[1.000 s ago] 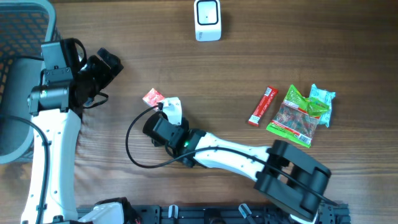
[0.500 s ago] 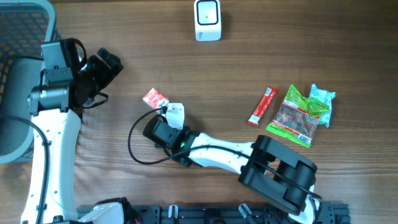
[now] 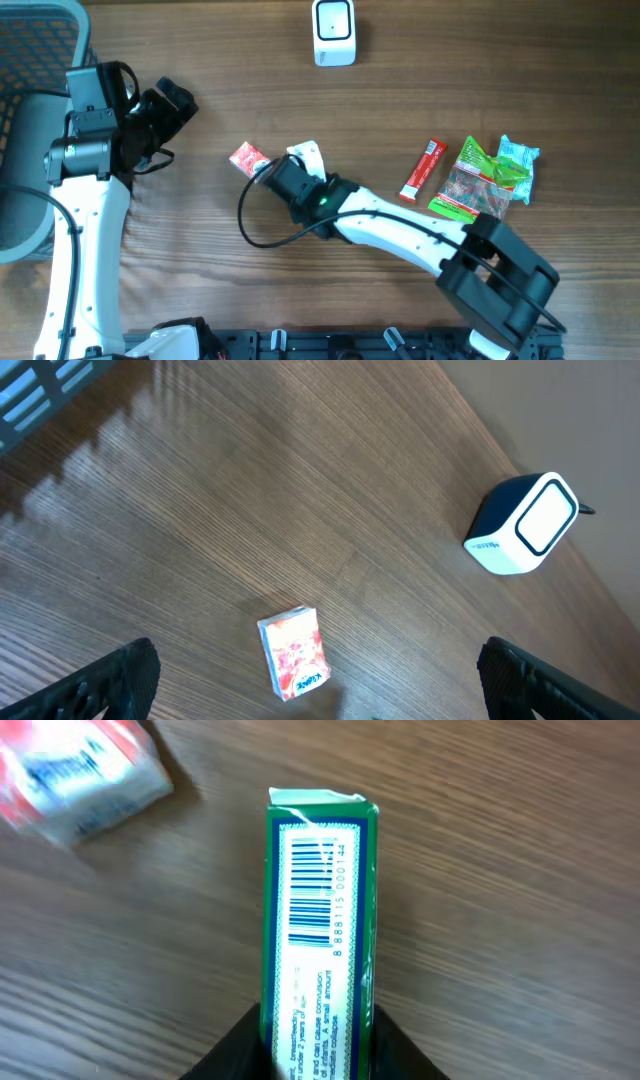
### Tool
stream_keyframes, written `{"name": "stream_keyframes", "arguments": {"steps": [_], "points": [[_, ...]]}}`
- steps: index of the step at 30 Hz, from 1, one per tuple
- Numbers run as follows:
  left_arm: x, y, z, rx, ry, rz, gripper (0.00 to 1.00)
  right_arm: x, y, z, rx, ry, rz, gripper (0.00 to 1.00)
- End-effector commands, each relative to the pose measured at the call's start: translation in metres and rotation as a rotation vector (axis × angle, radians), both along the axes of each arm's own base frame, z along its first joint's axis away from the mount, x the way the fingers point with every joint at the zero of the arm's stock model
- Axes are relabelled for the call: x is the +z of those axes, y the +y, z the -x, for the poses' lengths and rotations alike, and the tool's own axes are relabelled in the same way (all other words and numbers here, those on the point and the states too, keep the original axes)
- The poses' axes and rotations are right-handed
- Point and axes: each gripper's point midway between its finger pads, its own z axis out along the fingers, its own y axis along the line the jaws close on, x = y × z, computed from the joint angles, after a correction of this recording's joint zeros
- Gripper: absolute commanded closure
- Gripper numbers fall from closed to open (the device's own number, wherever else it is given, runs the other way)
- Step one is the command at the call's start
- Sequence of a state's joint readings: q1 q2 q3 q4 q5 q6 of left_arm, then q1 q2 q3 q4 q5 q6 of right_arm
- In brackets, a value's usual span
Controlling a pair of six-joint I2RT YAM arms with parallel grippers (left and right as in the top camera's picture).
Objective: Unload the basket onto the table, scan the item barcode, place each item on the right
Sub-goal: 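Reach the right gripper to the green medicine box and grasp it, then lift the green box and carry it rightward with the right gripper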
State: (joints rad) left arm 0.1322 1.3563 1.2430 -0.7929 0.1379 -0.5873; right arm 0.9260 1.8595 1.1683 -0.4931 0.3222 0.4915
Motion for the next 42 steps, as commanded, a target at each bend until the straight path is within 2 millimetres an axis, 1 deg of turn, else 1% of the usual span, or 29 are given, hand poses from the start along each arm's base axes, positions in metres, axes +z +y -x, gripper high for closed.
{"name": "stream_keyframes", "arguments": {"steps": [1, 4, 8, 10, 11, 13, 14, 16, 19, 20, 21, 23, 26, 27, 28, 29, 32, 35, 37, 39, 40, 41, 42], "points": [[0.004, 0.002, 0.001, 0.001, -0.012, -0.013, 0.0, 0.002, -0.031, -0.005, 0.079, 0.018, 0.13, 0.65], [0.004, 0.002, 0.001, 0.001, -0.012, -0.013, 0.0, -0.001, -0.048, -0.011, 0.072, 0.057, 0.156, 0.61], [0.004, 0.002, 0.001, 0.001, -0.012, -0.013, 0.0, -0.005, -0.053, -0.014, 0.129, 0.116, 0.121, 0.56], [0.004, 0.002, 0.001, 0.001, -0.012, -0.013, 0.0, 0.004, -0.053, -0.018, 0.17, 0.117, 0.11, 0.52], [0.004, 0.002, 0.001, 0.001, -0.012, -0.013, 0.0, 0.009, -0.049, -0.017, 0.201, 0.123, 0.09, 0.48], [0.004, 0.002, 0.001, 0.001, -0.012, -0.013, 0.0, 0.022, -0.04, -0.013, 0.279, 0.139, 0.03, 0.46], [0.004, 0.002, 0.001, 0.001, -0.012, -0.013, 0.0, 0.028, -0.039, -0.012, 0.281, 0.14, 0.0, 0.44], [0.004, 0.002, 0.001, 0.001, -0.012, -0.013, 0.0, 0.035, -0.039, -0.01, 0.282, 0.162, -0.05, 0.43], [0.004, 0.002, 0.001, 0.001, -0.012, -0.013, 0.0, 0.029, -0.047, -0.01, 0.265, 0.2, -0.07, 0.41], [0.004, 0.002, 0.001, 0.001, -0.012, -0.013, 0.0, 0.026, -0.05, -0.009, 0.261, 0.21, -0.067, 0.36], [0.004, 0.002, 0.001, 0.001, -0.012, -0.013, 0.0, 0.022, -0.053, -0.006, 0.284, 0.216, -0.051, 0.34], [0.004, 0.002, 0.001, 0.001, -0.012, -0.013, 0.0, 0.011, -0.058, 0.001, 0.329, 0.237, -0.02, 0.34], [0.004, 0.002, 0.001, 0.001, -0.012, -0.013, 0.0, -0.006, -0.063, 0.007, 0.329, 0.26, -0.007, 0.34], [0.004, 0.002, 0.001, 0.001, -0.012, -0.013, 0.0, -0.012, -0.064, 0.009, 0.328, 0.265, -0.005, 0.36], [0.004, 0.002, 0.001, 0.001, -0.012, -0.013, 0.0, -0.014, -0.064, 0.009, 0.328, 0.263, -0.006, 0.47], [0.004, 0.002, 0.001, 0.002, -0.012, -0.014, 0.0, -0.014, -0.062, 0.006, 0.319, 0.25, -0.017, 0.51], [0.004, 0.002, 0.001, 0.001, -0.012, -0.013, 0.0, -0.011, -0.056, -0.001, 0.322, 0.215, -0.037, 0.51], [0.004, 0.002, 0.001, 0.001, -0.012, -0.013, 0.0, -0.01, -0.058, -0.005, 0.305, 0.198, -0.026, 0.53], [0.004, 0.002, 0.001, 0.001, -0.012, -0.013, 0.0, -0.003, -0.057, -0.015, 0.282, 0.158, -0.023, 0.53], [0.004, 0.002, 0.001, 0.002, -0.012, -0.014, 0.0, 0.009, -0.048, -0.019, 0.293, 0.141, -0.058, 0.54], [0.004, 0.002, 0.001, 0.001, -0.012, -0.013, 0.0, 0.013, -0.042, -0.017, 0.309, 0.152, -0.09, 0.62], [0.004, 0.002, 0.001, 0.001, -0.012, -0.013, 0.0, 0.013, -0.039, -0.015, 0.318, 0.164, -0.109, 0.73], [0.004, 0.002, 0.001, 0.001, -0.012, -0.013, 0.0, 0.012, -0.038, -0.011, 0.322, 0.183, -0.118, 0.82]]}}
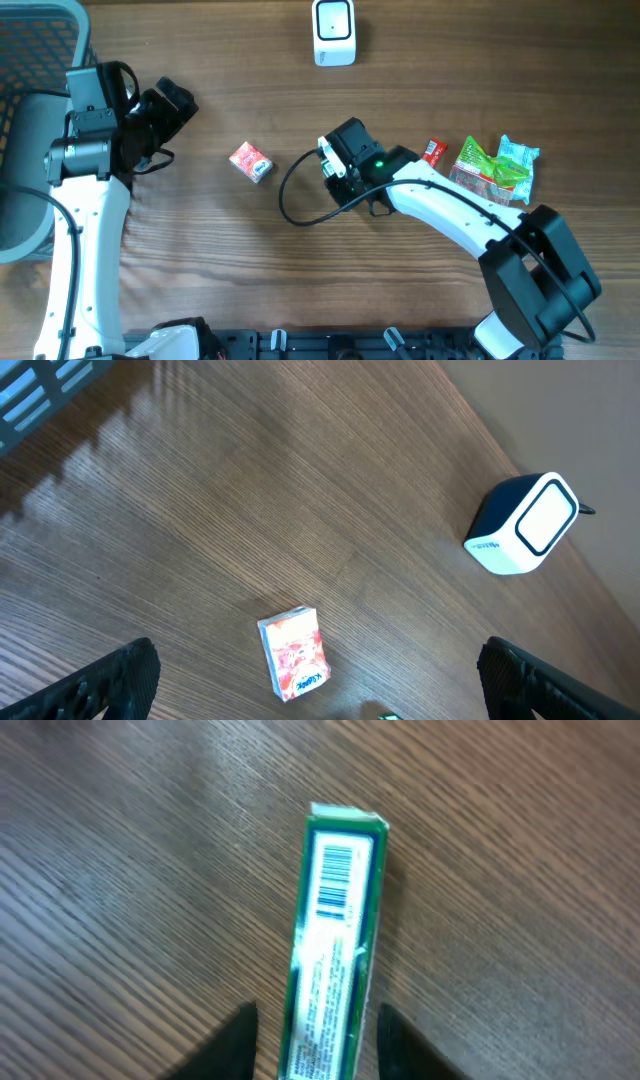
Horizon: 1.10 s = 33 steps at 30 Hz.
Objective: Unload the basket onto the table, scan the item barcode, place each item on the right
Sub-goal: 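Lift the green box and carry it rightward with the right gripper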
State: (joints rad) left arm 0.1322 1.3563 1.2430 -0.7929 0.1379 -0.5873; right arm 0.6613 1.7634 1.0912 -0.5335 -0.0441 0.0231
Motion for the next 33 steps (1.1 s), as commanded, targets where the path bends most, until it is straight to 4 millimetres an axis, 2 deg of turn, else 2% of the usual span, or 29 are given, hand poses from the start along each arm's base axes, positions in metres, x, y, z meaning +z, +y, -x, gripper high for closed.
{"name": "stream_keyframes", "arguments": {"steps": [1, 3, 8, 13, 14, 15, 16, 18, 19, 24, 27, 29, 30, 33], "points": [[0.004, 0.002, 0.001, 0.001, -0.012, -0.013, 0.0, 0.01, 0.012, 0.002, -0.004, 0.032, -0.061, 0.86], [0.004, 0.002, 0.001, 0.001, -0.012, -0.013, 0.0, 0.005, 0.008, 0.007, -0.058, 0.066, -0.061, 0.91], [0.004, 0.002, 0.001, 0.001, -0.012, -0.013, 0.0, -0.005, 0.002, 0.014, -0.069, 0.089, -0.042, 0.92], [0.004, 0.002, 0.001, 0.001, -0.012, -0.013, 0.0, -0.01, -0.009, -0.004, -0.152, 0.018, 0.016, 0.91], [0.004, 0.002, 0.001, 0.001, -0.012, -0.013, 0.0, -0.01, -0.008, -0.005, -0.152, 0.016, 0.014, 0.89], [0.004, 0.002, 0.001, 0.001, -0.012, -0.013, 0.0, -0.011, -0.008, -0.005, -0.151, 0.017, 0.015, 0.79], [0.004, 0.002, 0.001, 0.001, -0.012, -0.013, 0.0, -0.011, -0.008, -0.004, -0.15, 0.018, 0.016, 0.61], [0.004, 0.002, 0.001, 0.001, -0.012, -0.013, 0.0, -0.012, -0.008, -0.004, -0.143, 0.022, 0.018, 0.47], [0.004, 0.002, 0.001, 0.002, -0.012, -0.014, 0.0, -0.013, -0.008, -0.003, -0.143, 0.022, 0.019, 0.45], [0.004, 0.002, 0.001, 0.001, -0.012, -0.013, 0.0, -0.016, -0.01, -0.001, -0.14, 0.037, 0.033, 0.48], [0.004, 0.002, 0.001, 0.001, -0.012, -0.013, 0.0, -0.026, -0.012, 0.001, -0.115, 0.051, 0.059, 0.48], [0.004, 0.002, 0.001, 0.001, -0.012, -0.013, 0.0, -0.035, -0.014, 0.004, -0.095, 0.066, 0.079, 0.54], [0.004, 0.002, 0.001, 0.001, -0.012, -0.013, 0.0, -0.036, -0.014, 0.004, -0.096, 0.067, 0.08, 0.62], [0.004, 0.002, 0.001, 0.001, -0.012, -0.013, 0.0, -0.036, -0.014, 0.003, -0.096, 0.066, 0.08, 0.73]]}}
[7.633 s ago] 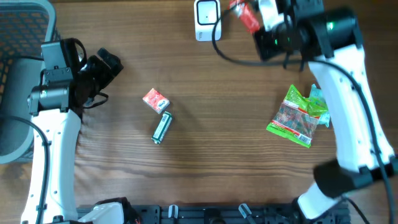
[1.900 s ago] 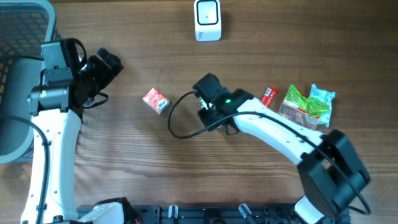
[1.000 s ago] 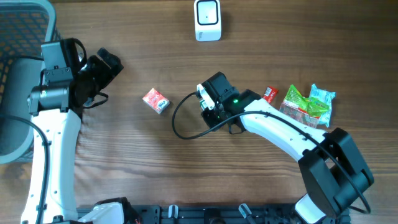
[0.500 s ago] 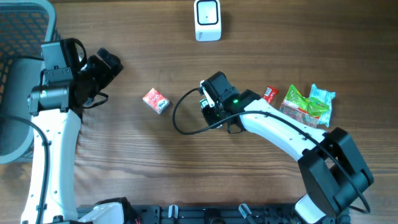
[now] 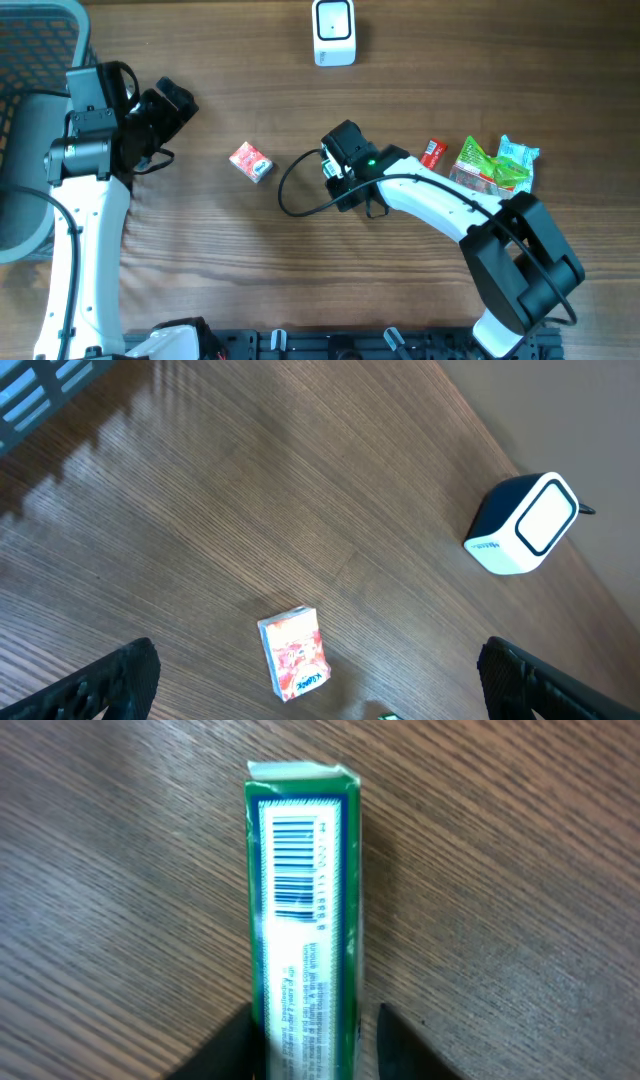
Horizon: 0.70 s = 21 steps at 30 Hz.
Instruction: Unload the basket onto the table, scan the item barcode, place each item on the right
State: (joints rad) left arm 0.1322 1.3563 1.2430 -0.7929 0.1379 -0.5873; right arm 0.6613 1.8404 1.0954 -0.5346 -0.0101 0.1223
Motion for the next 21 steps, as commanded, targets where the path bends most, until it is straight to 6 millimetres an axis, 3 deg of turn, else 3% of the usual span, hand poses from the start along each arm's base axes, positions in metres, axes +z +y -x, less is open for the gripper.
{"name": "stream_keyframes", "arguments": {"steps": [1, 7, 13, 17, 21], "points": [[0.004, 0.002, 0.001, 0.001, -0.012, -0.013, 0.0, -0.008, -0.006, 0.002, 0.009, 0.007, 0.032, 0.75], [0.004, 0.002, 0.001, 0.001, -0.012, -0.013, 0.0, 0.008, 0.006, 0.004, 0.02, 0.07, -0.116, 0.77], [0.004, 0.002, 0.001, 0.001, -0.012, -0.013, 0.0, 0.016, -0.012, -0.004, -0.068, 0.201, -0.304, 0.75], [0.004, 0.002, 0.001, 0.001, -0.012, -0.013, 0.0, 0.008, -0.039, -0.014, -0.127, 0.195, -0.274, 0.52], [0.004, 0.002, 0.001, 0.001, -0.012, -0.013, 0.0, -0.002, -0.057, -0.017, -0.158, 0.16, -0.18, 0.5]]}}
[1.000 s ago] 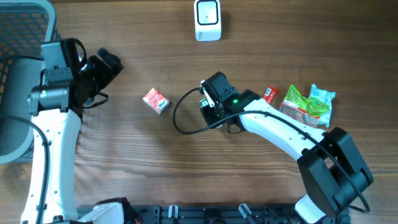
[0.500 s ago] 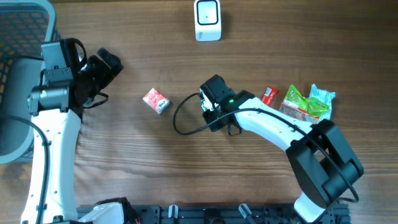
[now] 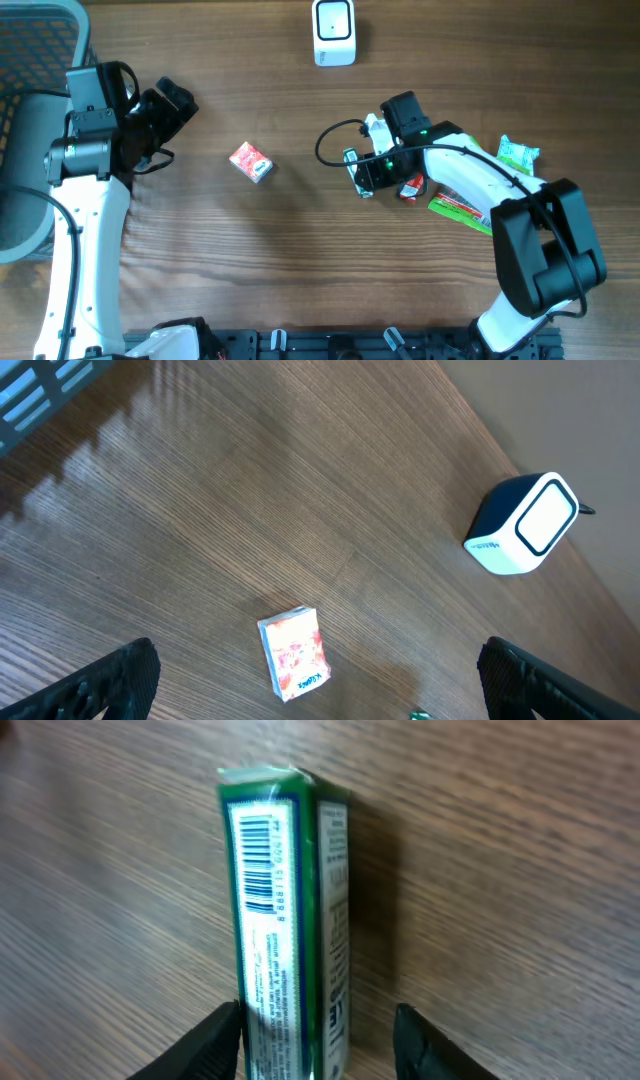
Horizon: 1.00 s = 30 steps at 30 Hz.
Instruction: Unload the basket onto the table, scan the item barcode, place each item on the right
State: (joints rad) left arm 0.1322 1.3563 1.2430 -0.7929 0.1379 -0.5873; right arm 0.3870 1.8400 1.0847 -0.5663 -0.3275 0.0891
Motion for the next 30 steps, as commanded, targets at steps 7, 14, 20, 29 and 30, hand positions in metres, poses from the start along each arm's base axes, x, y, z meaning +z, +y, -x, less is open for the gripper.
{"name": "stream_keyframes", "arguments": {"steps": [7, 14, 20, 29, 30], "points": [[0.004, 0.002, 0.001, 0.001, -0.012, -0.013, 0.0, -0.008, -0.018, -0.003, -0.013, -0.042, 0.1, 0.51], [0.004, 0.002, 0.001, 0.001, -0.012, -0.013, 0.0, 0.011, -0.001, -0.001, 0.103, -0.022, -0.142, 0.56], [0.004, 0.002, 0.001, 0.001, -0.012, -0.013, 0.0, 0.025, -0.022, -0.011, 0.067, -0.042, -0.165, 0.56], [0.004, 0.002, 0.001, 0.001, -0.012, -0.013, 0.0, 0.012, -0.046, -0.015, -0.022, -0.028, -0.025, 0.57], [0.004, 0.002, 0.001, 0.001, -0.012, -0.013, 0.0, 0.012, -0.046, -0.015, -0.022, -0.029, -0.025, 0.57]]}}
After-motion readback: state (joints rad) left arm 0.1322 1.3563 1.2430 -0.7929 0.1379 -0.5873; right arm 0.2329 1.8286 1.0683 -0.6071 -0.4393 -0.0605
